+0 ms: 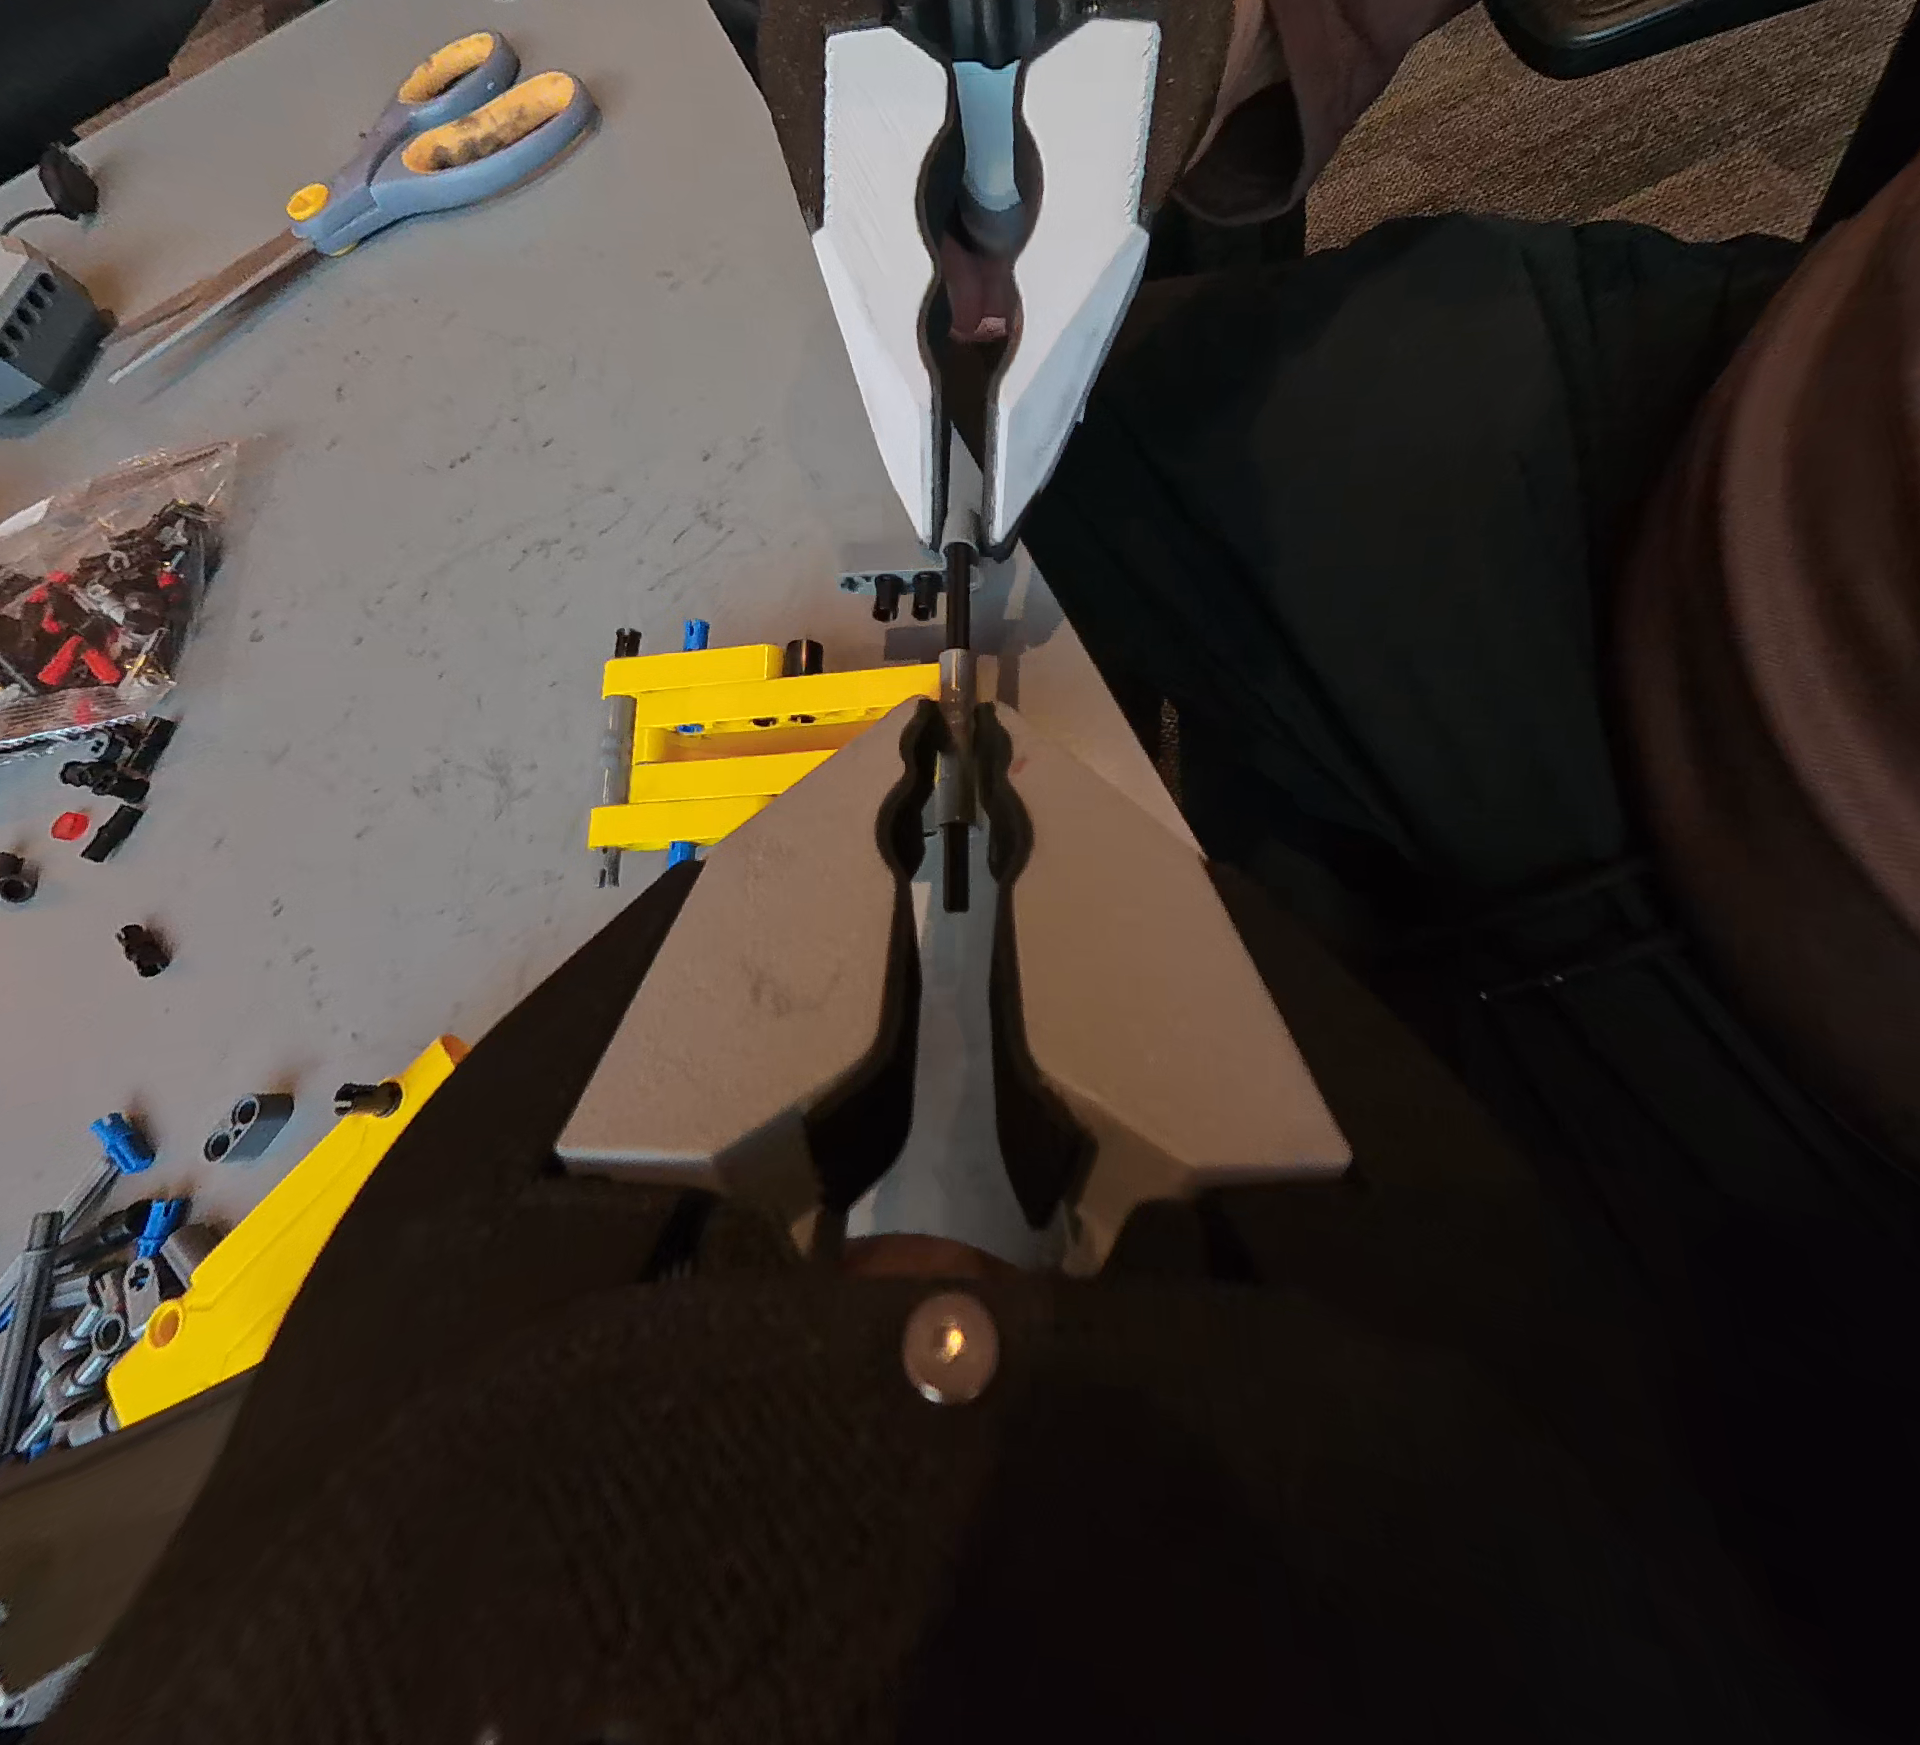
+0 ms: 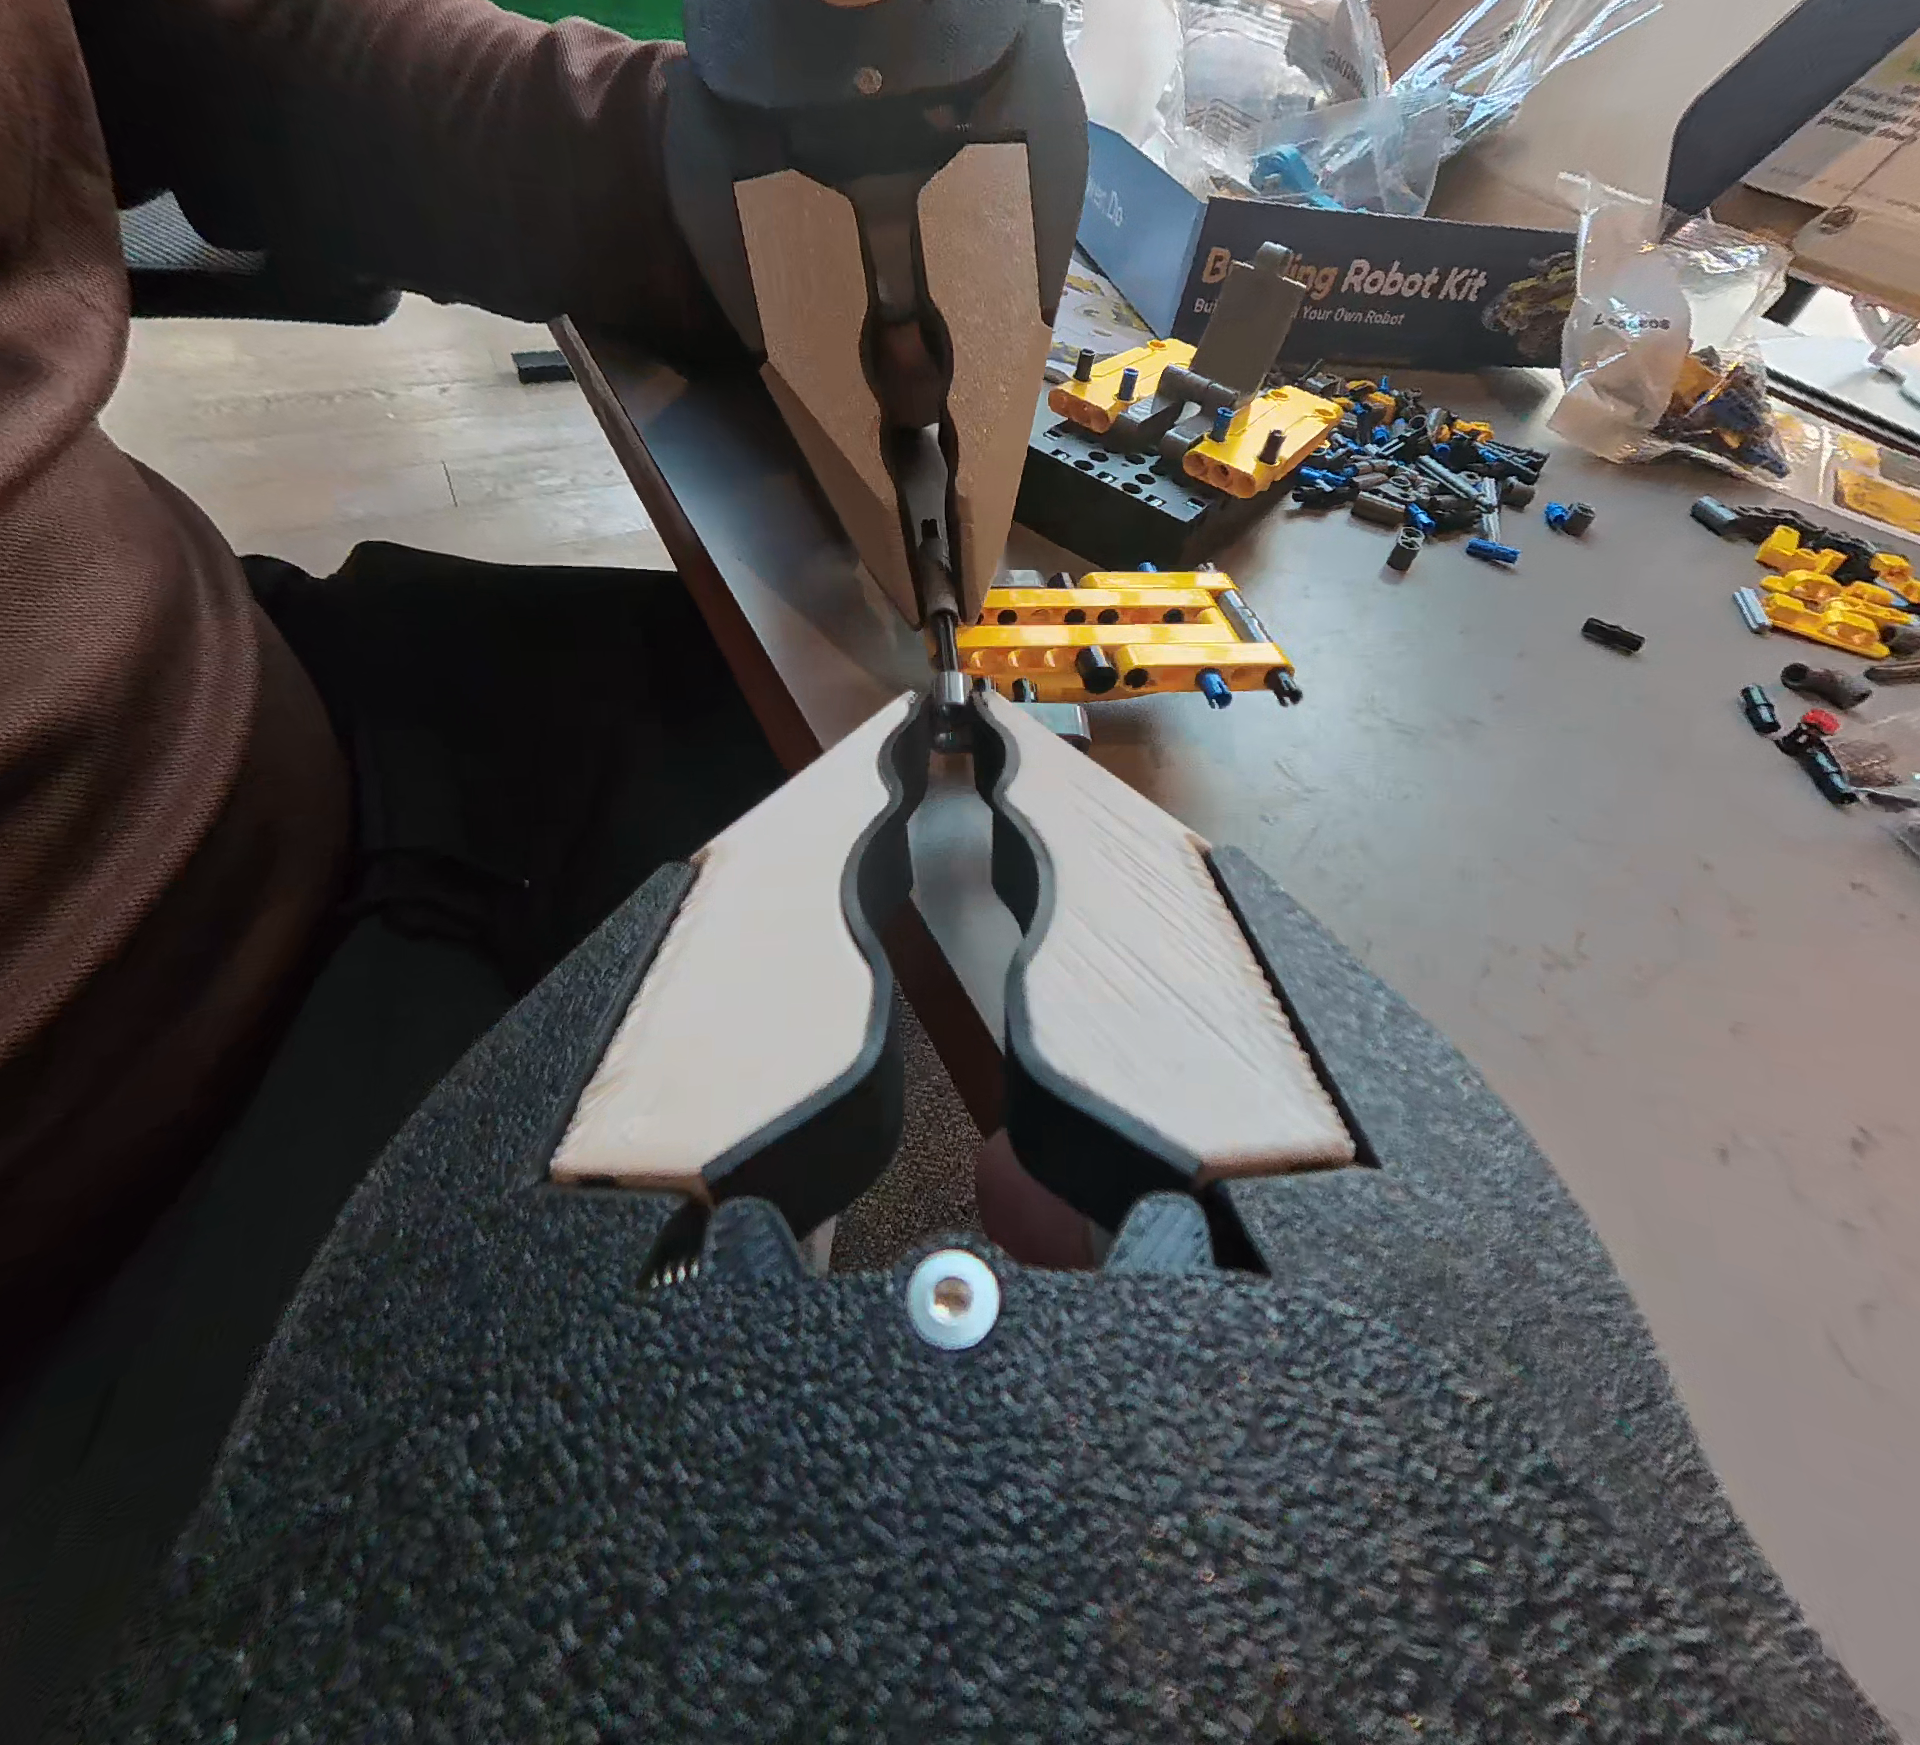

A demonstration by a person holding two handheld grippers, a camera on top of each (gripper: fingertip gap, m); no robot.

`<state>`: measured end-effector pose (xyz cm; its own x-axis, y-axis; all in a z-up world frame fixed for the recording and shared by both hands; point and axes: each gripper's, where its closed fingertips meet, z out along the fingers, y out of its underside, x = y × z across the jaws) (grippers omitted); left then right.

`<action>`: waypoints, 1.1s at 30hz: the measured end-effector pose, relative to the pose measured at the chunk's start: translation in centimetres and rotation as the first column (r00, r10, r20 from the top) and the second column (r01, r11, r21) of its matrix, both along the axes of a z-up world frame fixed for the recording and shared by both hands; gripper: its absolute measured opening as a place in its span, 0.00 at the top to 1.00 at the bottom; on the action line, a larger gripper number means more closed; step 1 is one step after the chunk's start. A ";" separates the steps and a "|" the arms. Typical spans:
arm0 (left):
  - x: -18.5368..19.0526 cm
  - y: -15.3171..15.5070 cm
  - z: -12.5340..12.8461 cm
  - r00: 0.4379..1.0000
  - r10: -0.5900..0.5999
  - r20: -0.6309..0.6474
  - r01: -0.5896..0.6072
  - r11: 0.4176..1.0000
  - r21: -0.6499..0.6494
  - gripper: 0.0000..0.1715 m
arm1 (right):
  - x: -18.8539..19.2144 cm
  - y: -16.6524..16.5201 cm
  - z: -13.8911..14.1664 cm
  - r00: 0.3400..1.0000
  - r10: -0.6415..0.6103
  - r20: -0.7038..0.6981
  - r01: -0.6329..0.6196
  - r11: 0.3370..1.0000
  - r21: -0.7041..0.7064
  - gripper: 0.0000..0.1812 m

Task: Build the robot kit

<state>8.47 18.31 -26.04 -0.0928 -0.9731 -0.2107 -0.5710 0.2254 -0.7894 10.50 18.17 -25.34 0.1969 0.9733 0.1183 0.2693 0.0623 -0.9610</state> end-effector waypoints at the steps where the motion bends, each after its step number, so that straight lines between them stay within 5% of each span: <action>1: 0.0 0.0 -0.1 1.000 -0.001 -0.003 0.001 1.000 0.000 0.98 | 0.0 0.0 0.0 1.000 -0.001 0.007 0.001 1.000 0.005 0.96; 12: 0.3 -0.3 -0.9 0.998 -0.001 -0.056 0.002 1.000 0.021 0.98 | -1.0 0.0 -1.1 0.980 0.009 0.196 -0.034 0.991 0.127 0.96; 33: 0.3 -0.2 -0.7 0.999 0.004 -0.054 -0.007 0.998 -0.067 0.92 | 0.0 0.3 -1.3 0.984 -0.040 0.175 0.058 0.994 -0.096 0.82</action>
